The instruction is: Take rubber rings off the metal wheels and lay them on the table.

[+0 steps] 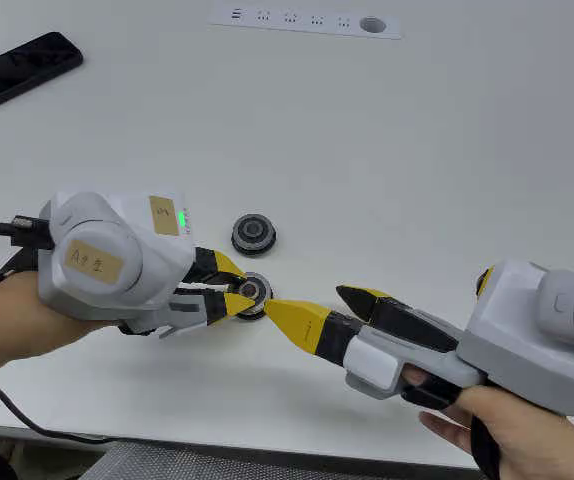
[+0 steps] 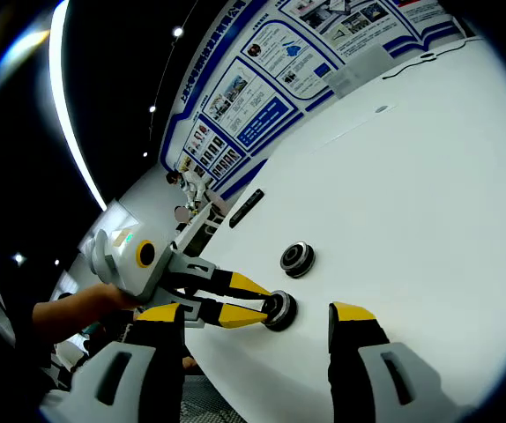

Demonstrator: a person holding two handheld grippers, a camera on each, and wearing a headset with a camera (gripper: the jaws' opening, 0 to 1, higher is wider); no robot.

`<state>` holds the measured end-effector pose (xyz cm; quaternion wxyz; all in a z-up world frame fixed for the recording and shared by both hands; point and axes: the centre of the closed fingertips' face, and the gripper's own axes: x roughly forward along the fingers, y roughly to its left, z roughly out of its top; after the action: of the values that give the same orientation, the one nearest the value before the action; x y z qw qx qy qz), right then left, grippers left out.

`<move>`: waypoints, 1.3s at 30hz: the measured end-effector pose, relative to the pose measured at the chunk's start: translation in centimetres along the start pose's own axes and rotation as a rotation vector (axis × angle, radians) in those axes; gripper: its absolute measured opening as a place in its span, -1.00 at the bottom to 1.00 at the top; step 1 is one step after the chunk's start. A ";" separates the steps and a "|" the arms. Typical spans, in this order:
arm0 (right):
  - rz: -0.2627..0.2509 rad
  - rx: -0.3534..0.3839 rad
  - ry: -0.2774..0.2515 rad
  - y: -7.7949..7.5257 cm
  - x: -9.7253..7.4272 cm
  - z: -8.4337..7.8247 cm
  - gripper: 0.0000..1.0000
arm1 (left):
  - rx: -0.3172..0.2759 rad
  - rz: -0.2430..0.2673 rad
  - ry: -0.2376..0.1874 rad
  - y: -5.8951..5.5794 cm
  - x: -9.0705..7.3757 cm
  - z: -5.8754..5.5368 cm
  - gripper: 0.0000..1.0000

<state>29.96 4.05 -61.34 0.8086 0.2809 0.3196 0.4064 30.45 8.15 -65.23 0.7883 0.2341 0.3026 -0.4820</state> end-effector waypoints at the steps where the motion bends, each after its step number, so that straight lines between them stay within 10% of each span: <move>1: 0.003 0.005 0.004 0.0 0.2 -0.1 0.33 | 0.002 0.001 -0.001 0.0 0.0 0.0 -0.75; 16: 0.048 0.119 0.081 0.8 4.1 -1.0 0.16 | -0.024 0.026 -0.025 0.3 0.0 -0.2 -0.76; 39: 0.010 0.170 0.106 0.7 4.7 -2.1 0.15 | -0.050 0.052 -0.041 0.1 0.0 -0.1 -0.76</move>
<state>30.26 8.71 -63.51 0.7617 0.3280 0.3939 0.3963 30.53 8.30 -65.29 0.8120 0.2122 0.2922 -0.4585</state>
